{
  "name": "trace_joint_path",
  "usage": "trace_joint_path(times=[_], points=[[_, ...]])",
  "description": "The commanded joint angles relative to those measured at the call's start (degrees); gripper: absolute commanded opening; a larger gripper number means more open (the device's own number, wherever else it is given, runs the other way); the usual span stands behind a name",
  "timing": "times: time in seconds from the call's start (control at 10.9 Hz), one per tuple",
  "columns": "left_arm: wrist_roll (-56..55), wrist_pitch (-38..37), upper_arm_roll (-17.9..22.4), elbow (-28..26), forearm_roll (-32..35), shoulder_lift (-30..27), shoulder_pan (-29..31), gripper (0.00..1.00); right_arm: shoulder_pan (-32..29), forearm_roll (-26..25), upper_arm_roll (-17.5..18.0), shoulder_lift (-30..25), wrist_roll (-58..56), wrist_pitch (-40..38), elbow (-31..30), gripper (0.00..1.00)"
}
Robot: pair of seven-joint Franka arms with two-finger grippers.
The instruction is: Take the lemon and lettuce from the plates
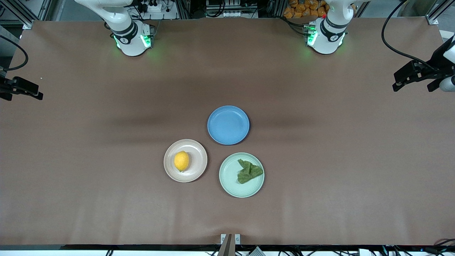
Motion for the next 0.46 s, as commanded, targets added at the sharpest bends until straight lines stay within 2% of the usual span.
trace_joint_path(times=[0.0,0.37], points=[[0.9,-0.8,-0.1,0.2,0.7,-0.1,0.1,1.00,0.0,0.1,-0.1,0.7,0.7,-1.0,1.7,1.00],[1.6,-0.7,-0.8,0.4,0.6,1.9,-0.7,1.00,-0.2,0.1,-0.1,0.7,0.5,-1.1,1.6,1.00]])
